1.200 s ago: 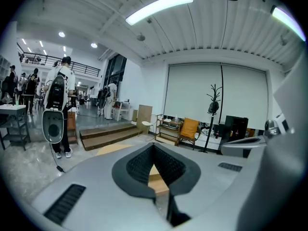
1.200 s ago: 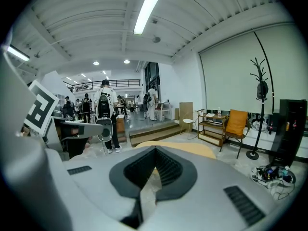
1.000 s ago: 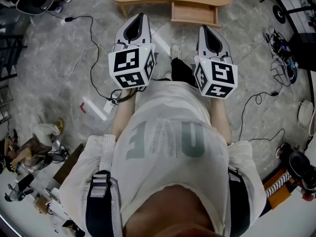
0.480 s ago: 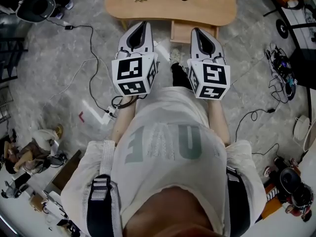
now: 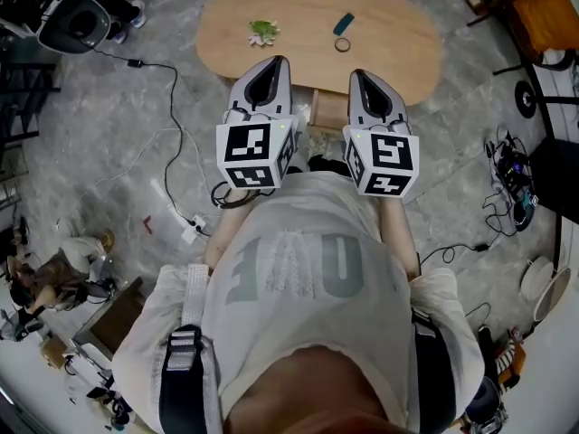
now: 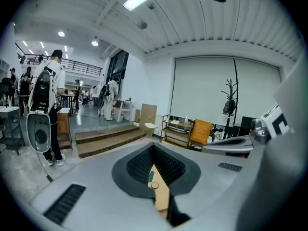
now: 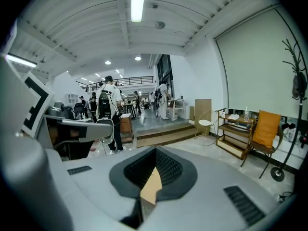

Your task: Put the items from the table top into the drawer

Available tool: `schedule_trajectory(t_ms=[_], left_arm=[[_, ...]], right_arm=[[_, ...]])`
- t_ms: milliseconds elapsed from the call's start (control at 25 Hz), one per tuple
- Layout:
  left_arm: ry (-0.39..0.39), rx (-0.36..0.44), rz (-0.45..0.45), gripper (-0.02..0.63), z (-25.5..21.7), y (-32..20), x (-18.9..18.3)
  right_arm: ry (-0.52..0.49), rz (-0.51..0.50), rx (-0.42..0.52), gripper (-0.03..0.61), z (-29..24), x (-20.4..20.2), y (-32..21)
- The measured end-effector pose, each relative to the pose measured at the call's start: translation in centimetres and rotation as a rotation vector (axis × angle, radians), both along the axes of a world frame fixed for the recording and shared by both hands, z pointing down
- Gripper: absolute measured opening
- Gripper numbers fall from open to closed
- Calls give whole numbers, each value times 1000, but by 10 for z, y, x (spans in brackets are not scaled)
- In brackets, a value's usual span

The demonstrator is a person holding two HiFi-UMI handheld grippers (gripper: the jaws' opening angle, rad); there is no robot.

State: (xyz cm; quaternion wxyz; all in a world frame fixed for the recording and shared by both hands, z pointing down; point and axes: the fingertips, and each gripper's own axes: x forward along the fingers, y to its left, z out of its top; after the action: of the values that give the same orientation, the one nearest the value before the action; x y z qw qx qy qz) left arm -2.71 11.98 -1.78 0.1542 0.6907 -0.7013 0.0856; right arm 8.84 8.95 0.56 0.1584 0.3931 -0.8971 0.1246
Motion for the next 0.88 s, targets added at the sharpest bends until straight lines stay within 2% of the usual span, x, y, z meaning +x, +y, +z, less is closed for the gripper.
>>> schedule_trajectory(t_ms=[320,680,880], left_arm=[[-10,-1,-28,8,-8,-66,-12],[-30,56,15,8,-27,-98,-16],[-28,77,54,8,-30,-114,-7]], right_arm=[[-26,-39,-41,5,3,-14,-69],[-48,24,34,5,-17,-15,-96],[-20,51,86,5,-21,-12,-108]])
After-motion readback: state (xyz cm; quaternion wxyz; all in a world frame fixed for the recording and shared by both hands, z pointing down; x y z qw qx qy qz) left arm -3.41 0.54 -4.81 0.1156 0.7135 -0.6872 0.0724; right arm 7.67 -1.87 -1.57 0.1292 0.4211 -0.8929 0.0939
